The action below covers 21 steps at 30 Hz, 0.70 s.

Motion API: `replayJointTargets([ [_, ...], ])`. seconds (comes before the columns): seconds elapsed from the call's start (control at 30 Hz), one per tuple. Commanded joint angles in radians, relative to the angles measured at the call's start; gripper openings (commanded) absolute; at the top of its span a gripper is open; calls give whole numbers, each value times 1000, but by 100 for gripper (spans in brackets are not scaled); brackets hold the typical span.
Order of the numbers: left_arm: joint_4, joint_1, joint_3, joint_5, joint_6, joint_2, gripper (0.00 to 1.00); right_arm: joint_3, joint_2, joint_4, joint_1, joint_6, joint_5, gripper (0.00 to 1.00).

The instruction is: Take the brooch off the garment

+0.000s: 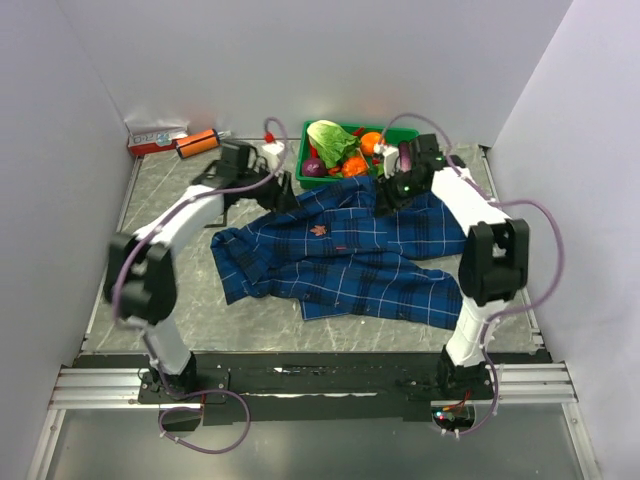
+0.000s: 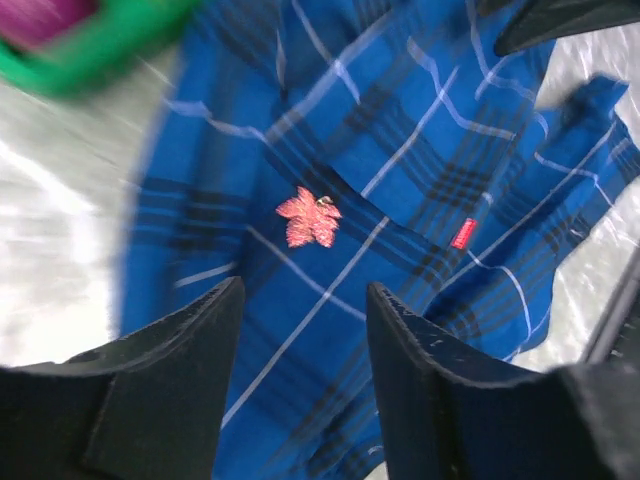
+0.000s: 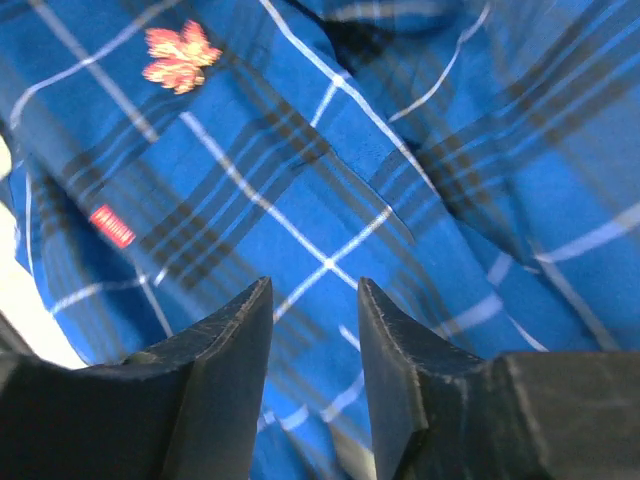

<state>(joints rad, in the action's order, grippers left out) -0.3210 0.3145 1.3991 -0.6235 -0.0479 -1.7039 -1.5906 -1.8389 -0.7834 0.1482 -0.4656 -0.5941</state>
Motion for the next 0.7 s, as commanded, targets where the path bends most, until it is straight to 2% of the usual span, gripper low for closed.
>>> replayJointTargets([
  [0.0, 36, 12, 90, -123, 150, -155, 56, 3, -34, 41, 8, 174, -61, 45],
  [0.27, 80, 24, 170, -213, 263, -373, 56, 210, -25, 88, 44, 143, 54, 44],
  [0.5, 77, 29, 242, -185, 306, -487, 61, 207, -52, 85, 45, 153, 46, 45],
  [0.67, 59, 38, 236, -214, 283, -505, 54, 189, -72, 75, 44, 150, 36, 46],
])
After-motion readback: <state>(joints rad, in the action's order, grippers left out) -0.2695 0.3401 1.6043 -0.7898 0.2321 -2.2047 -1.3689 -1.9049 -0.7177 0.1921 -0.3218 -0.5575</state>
